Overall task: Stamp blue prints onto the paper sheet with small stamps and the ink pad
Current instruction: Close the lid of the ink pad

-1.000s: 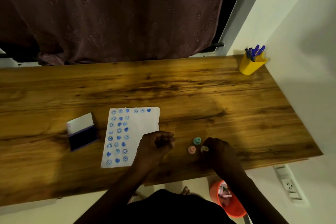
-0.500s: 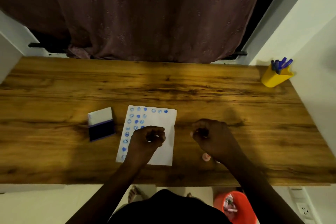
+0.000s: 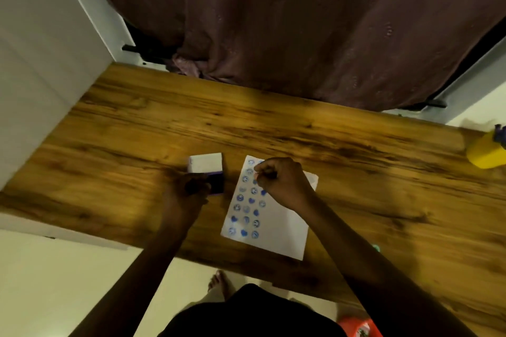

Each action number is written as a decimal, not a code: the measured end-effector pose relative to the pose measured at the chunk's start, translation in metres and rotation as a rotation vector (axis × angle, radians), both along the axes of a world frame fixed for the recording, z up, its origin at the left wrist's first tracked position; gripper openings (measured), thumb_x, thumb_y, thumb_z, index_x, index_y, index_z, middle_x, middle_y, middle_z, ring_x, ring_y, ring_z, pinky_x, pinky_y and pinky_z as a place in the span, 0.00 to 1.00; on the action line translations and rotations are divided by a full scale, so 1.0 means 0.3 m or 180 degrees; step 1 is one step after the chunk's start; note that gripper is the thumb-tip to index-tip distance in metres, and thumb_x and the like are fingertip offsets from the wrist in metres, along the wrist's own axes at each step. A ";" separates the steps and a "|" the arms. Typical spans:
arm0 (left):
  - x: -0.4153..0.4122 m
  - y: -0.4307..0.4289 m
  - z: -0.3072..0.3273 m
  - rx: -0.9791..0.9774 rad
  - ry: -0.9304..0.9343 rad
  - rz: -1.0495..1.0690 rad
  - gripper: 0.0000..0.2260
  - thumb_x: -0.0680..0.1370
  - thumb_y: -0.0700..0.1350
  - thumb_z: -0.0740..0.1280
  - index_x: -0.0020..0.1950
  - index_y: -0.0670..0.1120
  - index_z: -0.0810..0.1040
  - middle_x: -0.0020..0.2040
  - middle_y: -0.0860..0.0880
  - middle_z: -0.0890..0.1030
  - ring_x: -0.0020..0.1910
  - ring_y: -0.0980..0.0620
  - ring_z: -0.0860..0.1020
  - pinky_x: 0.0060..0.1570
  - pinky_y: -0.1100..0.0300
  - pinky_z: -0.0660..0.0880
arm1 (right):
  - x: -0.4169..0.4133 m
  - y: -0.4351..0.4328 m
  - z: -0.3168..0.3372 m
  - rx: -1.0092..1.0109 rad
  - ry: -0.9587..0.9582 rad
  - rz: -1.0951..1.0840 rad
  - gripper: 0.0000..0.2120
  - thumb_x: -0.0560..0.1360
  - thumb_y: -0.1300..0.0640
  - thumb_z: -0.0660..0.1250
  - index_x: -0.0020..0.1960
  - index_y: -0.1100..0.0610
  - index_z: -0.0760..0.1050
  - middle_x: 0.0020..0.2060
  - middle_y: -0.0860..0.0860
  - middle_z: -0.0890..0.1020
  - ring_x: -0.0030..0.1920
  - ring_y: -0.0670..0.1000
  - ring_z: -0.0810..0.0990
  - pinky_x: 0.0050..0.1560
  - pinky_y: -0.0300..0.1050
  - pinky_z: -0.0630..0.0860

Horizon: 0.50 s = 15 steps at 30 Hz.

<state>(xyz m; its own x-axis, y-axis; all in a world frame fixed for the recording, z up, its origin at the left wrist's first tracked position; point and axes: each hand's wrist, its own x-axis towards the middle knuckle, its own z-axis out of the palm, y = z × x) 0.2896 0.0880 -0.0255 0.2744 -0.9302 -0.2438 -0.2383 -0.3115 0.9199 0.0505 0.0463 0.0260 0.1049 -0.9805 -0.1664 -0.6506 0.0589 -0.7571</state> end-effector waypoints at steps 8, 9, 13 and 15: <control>0.216 -0.150 -0.027 0.0187 -0.0707 0.0253 0.11 0.74 0.38 0.74 0.56 0.41 0.86 0.44 0.42 0.88 0.43 0.42 0.87 0.47 0.47 0.84 | 0.231 -0.162 -0.135 0.0117 0.0316 0.0111 0.08 0.76 0.56 0.73 0.52 0.58 0.86 0.52 0.54 0.88 0.53 0.53 0.85 0.49 0.42 0.78; 0.234 -0.165 -0.033 0.0290 -0.0724 0.0172 0.10 0.74 0.41 0.74 0.55 0.42 0.87 0.43 0.42 0.88 0.42 0.43 0.87 0.47 0.47 0.85 | 0.255 -0.177 -0.147 0.0149 0.0369 0.0102 0.08 0.76 0.57 0.72 0.51 0.61 0.85 0.51 0.55 0.88 0.53 0.54 0.85 0.51 0.45 0.81; 0.256 -0.213 -0.044 0.0548 -0.0559 -0.0287 0.06 0.76 0.38 0.72 0.48 0.43 0.89 0.32 0.48 0.87 0.31 0.53 0.86 0.33 0.55 0.83 | 0.322 -0.215 -0.181 0.0132 0.0520 -0.0003 0.08 0.76 0.59 0.70 0.49 0.63 0.84 0.48 0.58 0.87 0.49 0.58 0.85 0.50 0.50 0.83; 0.259 -0.229 -0.052 0.0545 -0.0473 -0.0375 0.07 0.76 0.34 0.70 0.50 0.39 0.88 0.29 0.54 0.85 0.26 0.60 0.83 0.26 0.64 0.77 | 0.342 -0.227 -0.190 0.0135 0.0543 -0.0060 0.07 0.76 0.59 0.70 0.50 0.60 0.85 0.50 0.57 0.88 0.51 0.57 0.85 0.51 0.48 0.83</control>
<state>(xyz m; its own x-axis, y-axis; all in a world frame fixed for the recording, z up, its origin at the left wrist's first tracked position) 0.3674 0.0192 -0.0410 0.2110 -0.9065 -0.3656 -0.4108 -0.4216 0.8084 0.1532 -0.0218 -0.0310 0.0533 -0.9737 -0.2214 -0.7680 0.1018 -0.6323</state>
